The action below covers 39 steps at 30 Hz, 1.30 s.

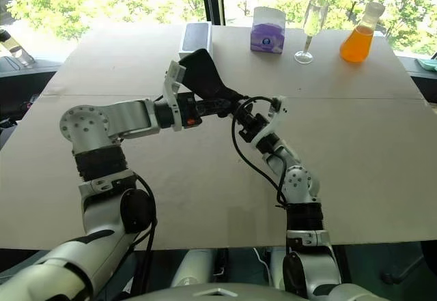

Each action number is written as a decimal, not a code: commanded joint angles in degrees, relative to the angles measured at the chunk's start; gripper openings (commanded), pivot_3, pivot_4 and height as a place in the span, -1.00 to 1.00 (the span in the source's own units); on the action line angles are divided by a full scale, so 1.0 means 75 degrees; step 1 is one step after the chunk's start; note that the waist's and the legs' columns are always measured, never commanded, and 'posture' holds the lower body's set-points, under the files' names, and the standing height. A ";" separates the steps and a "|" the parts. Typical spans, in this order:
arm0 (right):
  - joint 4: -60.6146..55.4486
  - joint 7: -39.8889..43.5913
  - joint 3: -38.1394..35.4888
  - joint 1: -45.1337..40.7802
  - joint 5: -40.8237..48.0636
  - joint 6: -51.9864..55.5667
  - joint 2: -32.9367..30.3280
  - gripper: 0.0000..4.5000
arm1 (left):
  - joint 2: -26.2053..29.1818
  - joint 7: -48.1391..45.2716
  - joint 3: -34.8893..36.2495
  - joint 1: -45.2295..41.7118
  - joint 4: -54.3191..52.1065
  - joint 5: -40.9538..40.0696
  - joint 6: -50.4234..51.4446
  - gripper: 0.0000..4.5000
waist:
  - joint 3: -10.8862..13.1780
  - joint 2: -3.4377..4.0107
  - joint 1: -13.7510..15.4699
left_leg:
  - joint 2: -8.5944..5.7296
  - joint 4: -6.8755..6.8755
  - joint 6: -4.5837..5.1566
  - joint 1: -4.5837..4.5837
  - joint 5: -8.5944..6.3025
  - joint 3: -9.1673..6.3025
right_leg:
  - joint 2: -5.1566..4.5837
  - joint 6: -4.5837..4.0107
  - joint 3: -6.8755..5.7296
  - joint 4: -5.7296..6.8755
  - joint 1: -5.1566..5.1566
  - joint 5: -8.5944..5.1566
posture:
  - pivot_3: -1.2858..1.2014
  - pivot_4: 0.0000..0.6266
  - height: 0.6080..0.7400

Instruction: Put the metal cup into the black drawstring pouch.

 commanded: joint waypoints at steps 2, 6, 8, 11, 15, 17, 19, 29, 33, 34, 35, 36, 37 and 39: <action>-0.0151 0.0367 0.0988 -0.0245 -0.0978 -0.0550 0.0243 -0.96 | -0.0413 0.0533 0.0542 -0.0198 0.0106 -0.1074 0.0068 -1.00 | 0.0000 0.0000 -0.0011 | 0.0001 -0.0001 0.0000 0.0000 0.0000 0.0000 | 0.0000 0.0000 0.0002 0.0001 -0.0002 0.0000 | 0.03 -0.52 0.96; -0.0270 0.0744 0.2026 -0.0296 -0.2298 -0.1266 -0.0092 -0.96 | -0.0615 0.1224 0.0483 -0.0190 0.0263 -0.1858 -0.0103 -1.00 | 0.0001 0.0001 -0.0028 | 0.0001 -0.0002 -0.0002 0.0001 0.0000 0.0003 | 0.0003 0.0000 0.0009 0.0008 -0.0007 0.0000 | 0.03 -0.52 0.96; -0.0183 0.1157 0.2407 -0.0411 -0.2859 -0.1793 -0.0240 -0.96 | -0.0640 0.1659 0.0370 -0.0162 0.0412 -0.2437 -0.0283 -1.00 | 0.0000 0.0000 0.0002 | 0.0001 -0.0001 -0.0002 0.0001 0.0001 0.0003 | 0.0000 0.0000 0.0008 0.0008 -0.0007 0.0000 | 0.03 -0.52 0.96; -0.0068 0.1419 0.2711 -0.0553 -0.3596 -0.2600 -0.0376 -0.96 | -0.0478 0.2338 0.0025 -0.0002 0.0527 -0.3271 -0.0672 -1.00 | 0.0001 0.0000 0.0012 | -0.0004 0.0001 -0.0002 -0.0002 0.0001 0.0001 | -0.0007 0.0001 0.0008 0.0007 -0.0006 0.0000 | 0.03 -0.52 0.96; -0.0258 0.1200 0.1923 -0.0573 -0.2742 -0.2170 -0.0023 -0.96 | 0.0017 0.3116 -0.0419 0.0539 0.0594 -0.4300 -0.1352 -1.00 | 0.0001 0.0000 -0.0022 | 0.0001 -0.0001 -0.0008 0.0002 0.0003 -0.0002 | -0.0006 -0.0001 0.0029 0.0010 -0.0006 0.0000 | 0.03 -0.52 0.96; -0.0337 0.1038 0.1476 -0.0545 -0.2169 -0.1846 0.0184 -0.96 | 0.0265 0.3423 -0.0776 0.0848 0.0436 -0.4928 -0.1791 -1.00 | 0.0001 0.0001 -0.0021 | 0.0005 -0.0003 -0.0014 0.0003 0.0007 -0.0002 | -0.0006 -0.0003 0.0033 0.0014 -0.0007 0.0001 | 0.03 -0.52 0.96; -0.0412 0.0906 0.0917 -0.0458 -0.1301 -0.1415 0.0366 -0.96 | 0.0555 0.3577 -0.1185 0.1206 0.0170 -0.5466 -0.2154 -1.00 | 0.0001 0.0001 -0.0009 | 0.0004 -0.0004 -0.0016 0.0004 0.0008 -0.0005 | -0.0008 -0.0004 0.0030 0.0015 -0.0007 0.0001 | 0.03 -0.52 0.96; -0.0877 0.1105 0.0987 0.0067 -0.0002 -0.0189 0.0270 -0.96 | 0.0415 0.3140 -0.1787 0.1311 -0.0520 -0.5810 -0.3073 -1.00 | 0.0002 0.0003 -0.0009 | -0.0002 -0.0004 -0.0014 0.0005 0.0007 0.0000 | -0.0001 -0.0005 0.0027 0.0018 -0.0005 0.0001 | 0.03 -0.52 0.96; -0.0703 0.1314 0.1782 -0.0077 -0.1274 -0.0809 0.0120 -0.96 | 0.0098 0.3116 -0.1874 0.1068 -0.0527 -0.5810 -0.3125 -1.00 | 0.0002 0.0003 -0.0008 | -0.0002 -0.0004 -0.0013 0.0006 0.0007 0.0003 | 0.0005 -0.0004 0.0014 0.0020 -0.0007 0.0000 | 0.03 -0.52 0.96; -0.0655 0.1375 0.1904 -0.0111 -0.1515 -0.0946 0.0094 -0.96 | 0.0008 0.3086 -0.1859 0.1017 -0.0518 -0.5810 -0.3097 -1.00 | 0.0002 0.0003 -0.0002 | -0.0003 -0.0004 -0.0013 0.0006 0.0007 0.0006 | 0.0005 -0.0003 0.0011 0.0018 -0.0007 0.0000 | 0.03 -0.52 0.96; -0.0617 0.1461 0.2013 -0.0143 -0.1722 -0.1077 0.0054 -0.96 | -0.0069 0.3075 -0.1861 0.0981 -0.0526 -0.5810 -0.3072 -1.00 | 0.0002 0.0003 0.0002 | -0.0004 -0.0004 -0.0013 0.0004 0.0007 0.0005 | 0.0004 -0.0003 0.0009 0.0016 -0.0006 0.0000 | 0.03 -0.52 0.96; -0.0558 0.1493 0.2099 -0.0183 -0.1945 -0.1235 0.0014 -0.96 | -0.0122 0.3072 -0.1899 0.0969 -0.0547 -0.5810 -0.3036 -1.00 | 0.0002 0.0003 0.0007 | -0.0004 -0.0003 -0.0013 0.0004 0.0007 0.0005 | 0.0004 -0.0002 0.0009 0.0014 -0.0006 0.0000 | 0.03 -0.52 0.96; -0.0496 0.1540 0.2162 -0.0230 -0.2147 -0.1389 -0.0016 -0.96 | -0.0181 0.3078 -0.1937 0.0960 -0.0563 -0.5810 -0.3001 -1.00 | 0.0002 0.0002 0.0016 | -0.0005 -0.0003 -0.0013 0.0004 0.0007 0.0005 | 0.0004 -0.0002 0.0008 0.0014 -0.0006 0.0000 | 0.03 -0.52 0.96; -0.0411 0.1681 0.2342 -0.0351 -0.2617 -0.1705 -0.0130 -0.96 | -0.0298 0.3088 -0.2033 0.0974 -0.0647 -0.5810 -0.2962 -1.00 | 0.0002 0.0002 0.0033 | -0.0005 -0.0003 -0.0013 0.0003 0.0007 0.0002 | 0.0002 -0.0002 0.0005 0.0012 -0.0005 0.0000 | 0.03 -0.52 0.96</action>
